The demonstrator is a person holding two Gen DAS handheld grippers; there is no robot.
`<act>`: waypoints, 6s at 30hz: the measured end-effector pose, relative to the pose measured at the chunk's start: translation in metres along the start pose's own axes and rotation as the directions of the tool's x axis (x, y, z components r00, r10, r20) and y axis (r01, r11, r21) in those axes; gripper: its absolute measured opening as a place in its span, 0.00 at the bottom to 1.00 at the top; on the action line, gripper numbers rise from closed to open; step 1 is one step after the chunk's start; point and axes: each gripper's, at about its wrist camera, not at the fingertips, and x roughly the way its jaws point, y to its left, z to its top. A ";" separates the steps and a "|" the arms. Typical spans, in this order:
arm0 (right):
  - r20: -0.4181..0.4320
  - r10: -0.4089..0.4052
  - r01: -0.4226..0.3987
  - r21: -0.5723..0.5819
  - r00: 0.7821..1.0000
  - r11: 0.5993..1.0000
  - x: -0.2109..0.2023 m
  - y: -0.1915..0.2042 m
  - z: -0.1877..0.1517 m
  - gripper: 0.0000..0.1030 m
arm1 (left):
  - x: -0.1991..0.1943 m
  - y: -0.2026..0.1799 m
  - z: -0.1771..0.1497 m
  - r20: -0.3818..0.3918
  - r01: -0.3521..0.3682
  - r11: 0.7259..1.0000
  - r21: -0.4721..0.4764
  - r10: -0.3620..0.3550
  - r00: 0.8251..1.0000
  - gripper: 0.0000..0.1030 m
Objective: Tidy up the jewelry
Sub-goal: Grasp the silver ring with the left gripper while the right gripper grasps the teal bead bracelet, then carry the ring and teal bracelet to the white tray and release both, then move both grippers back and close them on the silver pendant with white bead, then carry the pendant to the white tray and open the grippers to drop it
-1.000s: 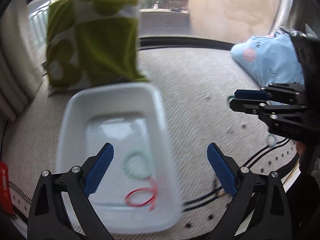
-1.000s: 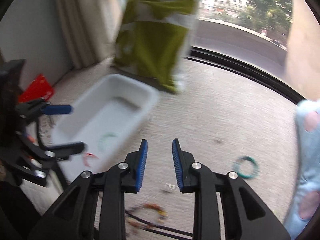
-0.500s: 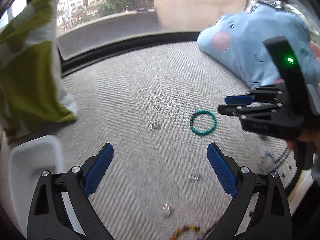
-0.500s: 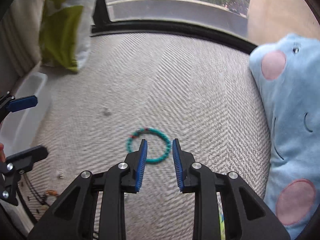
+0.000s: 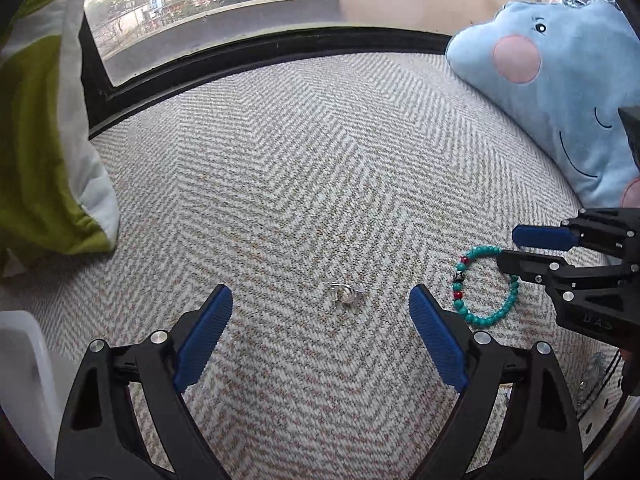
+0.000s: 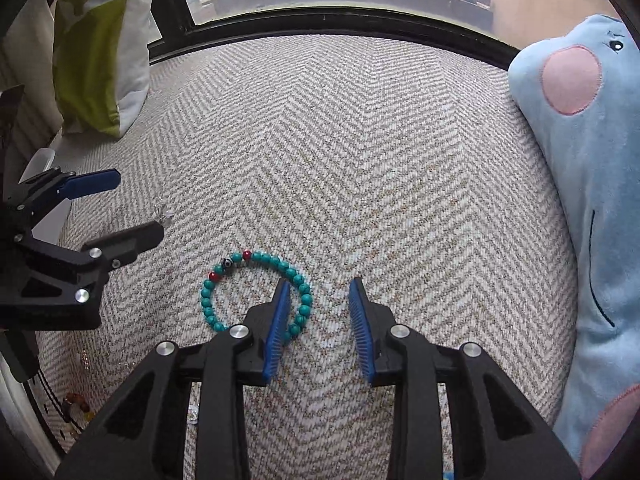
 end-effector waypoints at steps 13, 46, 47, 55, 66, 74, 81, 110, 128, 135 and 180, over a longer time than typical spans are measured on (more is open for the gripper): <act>0.018 -0.067 0.068 -0.066 0.998 0.996 0.007 0.011 0.002 0.13 | 0.010 -0.002 -0.005 0.022 0.006 1.000 0.010 -0.006 1.000 0.31; 0.205 0.137 -0.099 -0.187 0.969 0.977 -0.146 0.136 -0.003 0.06 | -0.192 0.046 -0.055 0.089 0.039 0.999 0.019 -0.041 0.995 0.14; 0.211 0.158 -0.115 -0.203 0.965 0.972 -0.154 0.151 -0.004 0.06 | -0.201 0.053 -0.062 0.092 0.036 0.999 0.015 -0.038 0.995 0.14; 0.204 0.288 -0.210 -0.336 0.936 0.918 -0.182 0.254 -0.011 0.06 | -0.245 0.107 -0.119 0.049 -0.018 1.000 -0.004 0.018 0.999 0.14; 0.075 0.341 -0.277 -0.436 0.937 0.856 -0.137 0.350 -0.030 0.06 | -0.227 0.162 -0.176 -0.040 -0.040 0.995 -0.091 0.036 0.999 0.14; 0.014 0.349 -0.309 -0.429 0.937 0.849 -0.110 0.364 -0.034 0.07 | -0.211 0.170 -0.190 -0.095 -0.028 0.995 -0.099 0.019 0.995 0.30; 0.028 0.352 -0.311 -0.405 0.936 0.860 -0.113 0.349 -0.034 0.25 | -0.212 0.170 -0.191 -0.109 -0.066 0.994 -0.090 0.056 0.993 0.64; 0.082 0.065 -0.056 -0.113 0.995 0.992 -0.114 0.052 -0.073 0.30 | -0.115 -0.012 -0.103 -0.009 0.056 0.994 0.093 -0.055 0.998 0.64; -0.033 0.019 -0.025 -0.204 0.999 0.979 -0.023 0.083 -0.062 0.36 | -0.063 -0.005 -0.123 -0.110 0.059 0.989 0.135 -0.044 0.993 0.64; -0.049 -0.002 -0.008 -0.212 0.999 0.977 -0.010 0.082 -0.066 0.36 | -0.059 0.005 -0.118 -0.115 0.077 0.994 0.083 -0.068 0.991 0.52; 0.053 0.294 -0.238 -0.460 0.954 0.855 -0.086 0.335 -0.003 0.17 | -0.194 0.191 -0.204 -0.066 -0.050 0.990 -0.130 0.042 0.997 0.34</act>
